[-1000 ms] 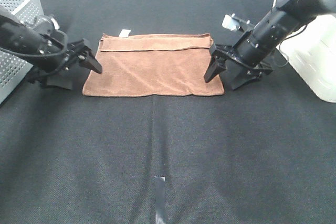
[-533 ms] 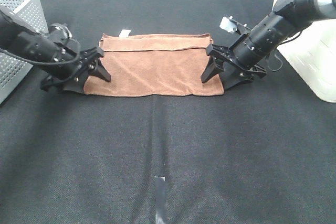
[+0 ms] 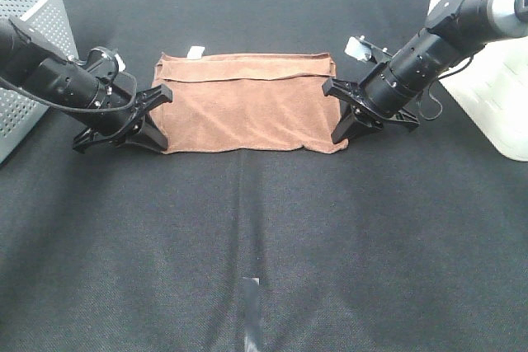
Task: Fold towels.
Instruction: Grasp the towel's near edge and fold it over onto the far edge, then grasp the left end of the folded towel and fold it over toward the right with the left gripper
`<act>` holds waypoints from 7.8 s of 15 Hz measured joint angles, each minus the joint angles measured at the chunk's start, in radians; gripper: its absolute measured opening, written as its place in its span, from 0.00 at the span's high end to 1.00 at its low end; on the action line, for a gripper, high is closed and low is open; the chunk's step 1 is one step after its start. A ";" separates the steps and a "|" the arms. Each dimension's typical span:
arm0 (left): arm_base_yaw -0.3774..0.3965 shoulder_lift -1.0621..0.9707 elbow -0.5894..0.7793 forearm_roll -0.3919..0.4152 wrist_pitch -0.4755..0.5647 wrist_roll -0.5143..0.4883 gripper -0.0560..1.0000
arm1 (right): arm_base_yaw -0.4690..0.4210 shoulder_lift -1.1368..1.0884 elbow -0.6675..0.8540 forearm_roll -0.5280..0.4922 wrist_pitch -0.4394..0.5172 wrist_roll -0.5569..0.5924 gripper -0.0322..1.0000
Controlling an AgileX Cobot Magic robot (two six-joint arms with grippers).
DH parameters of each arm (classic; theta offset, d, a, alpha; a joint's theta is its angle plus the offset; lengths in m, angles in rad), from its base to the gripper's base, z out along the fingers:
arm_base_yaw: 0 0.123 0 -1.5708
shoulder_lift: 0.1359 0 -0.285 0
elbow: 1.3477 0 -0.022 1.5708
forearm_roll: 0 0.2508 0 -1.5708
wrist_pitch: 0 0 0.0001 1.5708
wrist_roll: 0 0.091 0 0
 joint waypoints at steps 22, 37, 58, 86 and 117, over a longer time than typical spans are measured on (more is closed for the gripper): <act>-0.002 -0.264 0.101 0.267 0.056 -0.194 0.92 | 0.002 -0.237 0.178 -0.016 -0.027 -0.030 0.97; 0.005 0.043 -0.304 0.289 -0.055 -0.242 0.85 | 0.002 0.132 -0.430 -0.135 0.053 0.104 0.89; 0.004 0.133 -0.385 0.447 0.038 -0.369 0.20 | 0.002 0.132 -0.433 -0.240 0.159 0.187 0.22; -0.010 0.120 -0.390 0.382 -0.045 -0.418 0.07 | 0.002 0.132 -0.465 -0.270 0.159 0.187 0.22; -0.010 0.042 -0.499 0.717 0.129 -0.550 0.90 | 0.002 0.062 -0.465 -0.281 0.186 0.209 0.22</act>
